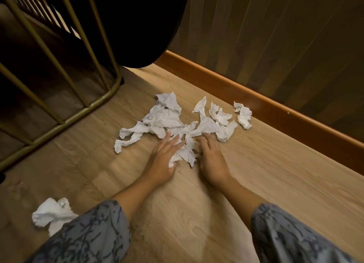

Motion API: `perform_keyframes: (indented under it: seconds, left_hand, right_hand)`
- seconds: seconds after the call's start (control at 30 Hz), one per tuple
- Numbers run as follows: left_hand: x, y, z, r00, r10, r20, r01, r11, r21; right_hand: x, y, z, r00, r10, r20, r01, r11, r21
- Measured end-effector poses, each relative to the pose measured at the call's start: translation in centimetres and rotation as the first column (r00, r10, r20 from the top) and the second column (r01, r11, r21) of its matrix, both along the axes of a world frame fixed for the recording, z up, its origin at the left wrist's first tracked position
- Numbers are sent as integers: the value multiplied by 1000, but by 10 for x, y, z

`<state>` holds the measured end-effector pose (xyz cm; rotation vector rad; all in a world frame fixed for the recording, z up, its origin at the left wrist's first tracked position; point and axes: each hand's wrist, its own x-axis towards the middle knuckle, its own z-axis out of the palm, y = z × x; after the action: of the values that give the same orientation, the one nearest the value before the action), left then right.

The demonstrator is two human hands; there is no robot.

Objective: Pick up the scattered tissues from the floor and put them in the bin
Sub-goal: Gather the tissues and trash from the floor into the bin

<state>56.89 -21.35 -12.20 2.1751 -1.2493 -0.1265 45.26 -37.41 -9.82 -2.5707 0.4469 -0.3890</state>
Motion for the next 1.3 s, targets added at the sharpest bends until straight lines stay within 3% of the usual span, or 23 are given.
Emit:
perform_keyframes:
  seconds: [0.07, 0.17, 0.2, 0.27, 0.37, 0.53, 0.63, 0.8, 0.87, 0.97, 1.17, 1.23, 1.3]
  left_hand:
    - [-9, -3, -4, 998, 43, -37, -44, 999, -16]
    - [-22, 3, -10, 983, 184, -13, -185, 981, -64]
    - [-25, 8, -12, 980, 199, 24, -196, 976, -90]
    - [-28, 21, -16, 975, 208, 79, -196, 970, -144]
    - [-28, 37, -16, 959, 283, 7, -276, 940, -199]
    - [-27, 44, -3, 944, 316, -92, -322, 945, -61]
    - [-30, 40, 15, 913, 332, -235, -327, 943, 63]
    - [-34, 23, 52, 951, 263, -163, -213, 938, 272]
    - [-37, 8, 78, 935, 307, -175, -254, 929, 270]
    - [-45, -23, 128, 945, 264, -191, -244, 962, 123]
    - [-83, -82, 241, 978, 137, -157, -158, 978, -134]
    - [-101, -96, 270, 981, 46, -189, -87, 973, -215]
    - [-124, -111, 293, 986, -56, -160, 9, 960, -280]
  right_hand:
    - [22, -6, 4, 986, 3, -168, -20, 995, -98]
    - [31, -13, -2, 921, -49, -387, 13, 995, -96]
    - [26, -12, -8, 934, -47, -355, 20, 997, -78]
    - [5, -4, -21, 990, -25, -140, 22, 1000, -23]
    - [-37, 18, -31, 997, 10, 76, -13, 999, 32]
    - [-78, 44, -37, 990, -36, 140, 27, 997, 69]
    - [-96, 52, -29, 998, -35, 49, 28, 990, 141]
    - [-97, 40, 28, 997, -7, -74, 22, 978, 207]
    - [-92, 25, 61, 995, 15, -101, -4, 995, 103]
    - [-91, -6, 122, 986, 75, -146, -94, 988, -126]
    - [-140, -59, 257, 955, 132, -265, -218, 920, -327]
    - [-162, -75, 281, 978, 87, -189, -155, 913, -378]
    - [-185, -88, 296, 1000, -6, 25, 17, 890, -456]
